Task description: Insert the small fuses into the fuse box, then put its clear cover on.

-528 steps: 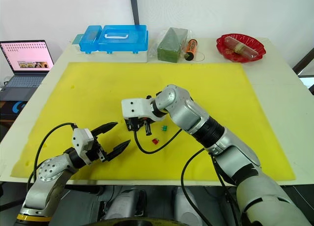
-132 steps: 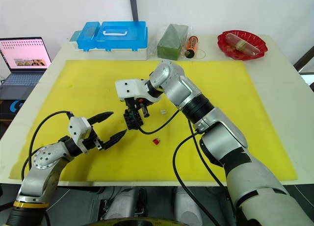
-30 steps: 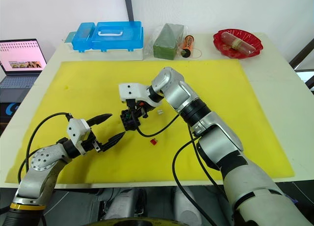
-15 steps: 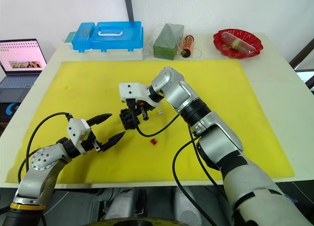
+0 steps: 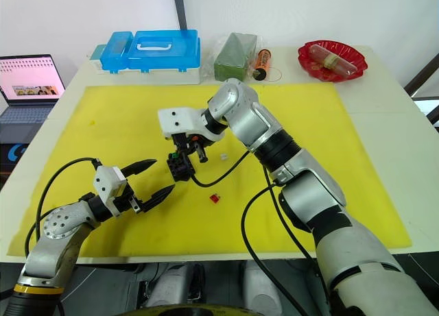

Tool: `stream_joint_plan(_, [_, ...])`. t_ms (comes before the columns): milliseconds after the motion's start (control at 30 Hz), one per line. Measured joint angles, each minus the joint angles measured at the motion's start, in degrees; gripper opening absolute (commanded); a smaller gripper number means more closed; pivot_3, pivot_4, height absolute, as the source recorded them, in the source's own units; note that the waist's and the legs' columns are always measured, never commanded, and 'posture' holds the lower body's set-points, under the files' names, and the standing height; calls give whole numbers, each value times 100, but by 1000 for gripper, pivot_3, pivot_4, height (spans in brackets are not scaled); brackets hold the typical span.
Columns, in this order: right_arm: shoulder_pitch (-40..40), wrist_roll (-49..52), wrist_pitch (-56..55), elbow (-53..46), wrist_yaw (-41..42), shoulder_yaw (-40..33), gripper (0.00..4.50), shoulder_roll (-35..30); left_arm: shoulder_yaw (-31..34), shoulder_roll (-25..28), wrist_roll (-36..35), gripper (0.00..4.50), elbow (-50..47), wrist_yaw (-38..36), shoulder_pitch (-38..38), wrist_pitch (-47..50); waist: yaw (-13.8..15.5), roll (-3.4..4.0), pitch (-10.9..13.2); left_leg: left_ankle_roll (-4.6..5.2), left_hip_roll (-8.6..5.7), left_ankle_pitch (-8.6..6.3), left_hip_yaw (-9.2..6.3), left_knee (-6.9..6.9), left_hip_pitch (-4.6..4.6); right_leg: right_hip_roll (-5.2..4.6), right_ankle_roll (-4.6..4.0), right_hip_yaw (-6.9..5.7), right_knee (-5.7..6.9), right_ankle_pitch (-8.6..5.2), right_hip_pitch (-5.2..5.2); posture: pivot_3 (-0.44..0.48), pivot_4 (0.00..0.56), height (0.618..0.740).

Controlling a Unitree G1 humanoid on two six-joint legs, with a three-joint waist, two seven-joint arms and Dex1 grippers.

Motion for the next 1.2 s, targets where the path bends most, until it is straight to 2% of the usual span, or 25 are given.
stream_joint_plan(600, [-178,-406,804,-243,-56,433,28,67,0,0,56,4500,1,3,-2,-1,0,0,0,-1,0,1,0,0,0,0,-1,0,5,0,-3,0,150,740])
stream_joint_plan(1200, [-174,-396,963,-448,-60,588,28,170,-1,-31,120,4500,1,13,47,-7,0,0,0,-2,0,1,1,0,-1,0,-2,0,15,-1,-9,0,150,740])
